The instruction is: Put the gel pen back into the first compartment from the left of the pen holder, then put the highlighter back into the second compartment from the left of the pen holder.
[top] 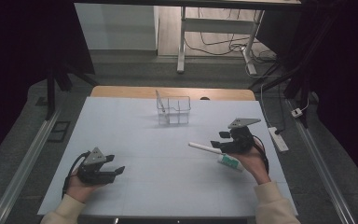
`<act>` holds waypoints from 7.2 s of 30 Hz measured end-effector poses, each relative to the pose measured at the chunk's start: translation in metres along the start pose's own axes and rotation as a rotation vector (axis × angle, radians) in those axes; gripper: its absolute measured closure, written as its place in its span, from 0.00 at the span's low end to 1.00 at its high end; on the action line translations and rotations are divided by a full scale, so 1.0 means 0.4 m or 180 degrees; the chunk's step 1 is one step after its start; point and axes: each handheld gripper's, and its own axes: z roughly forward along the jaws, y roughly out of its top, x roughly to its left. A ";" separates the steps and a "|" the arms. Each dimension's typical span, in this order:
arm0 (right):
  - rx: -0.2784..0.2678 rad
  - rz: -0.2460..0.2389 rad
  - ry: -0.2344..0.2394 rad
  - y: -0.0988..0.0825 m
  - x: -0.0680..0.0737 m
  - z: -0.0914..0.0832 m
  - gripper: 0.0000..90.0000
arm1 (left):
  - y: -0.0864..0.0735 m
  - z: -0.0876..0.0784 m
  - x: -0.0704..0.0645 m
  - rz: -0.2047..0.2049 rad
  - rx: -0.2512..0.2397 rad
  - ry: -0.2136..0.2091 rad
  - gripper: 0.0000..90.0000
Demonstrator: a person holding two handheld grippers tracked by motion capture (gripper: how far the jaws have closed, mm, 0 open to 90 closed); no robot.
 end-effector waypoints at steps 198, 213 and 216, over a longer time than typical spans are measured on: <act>-0.0532 -0.0484 -0.0060 0.124 -0.020 0.074 0.87 | -0.008 0.001 0.002 0.0025 0.0057 0.0017 0.38; -0.0905 -0.0347 -0.0062 0.138 0.002 0.059 0.87 | -0.008 0.000 0.003 0.0006 0.0042 0.0016 0.38; -0.0949 -0.0327 -0.0092 0.142 0.006 0.057 0.87 | -0.008 -0.001 0.006 -0.0017 0.0033 0.0012 0.38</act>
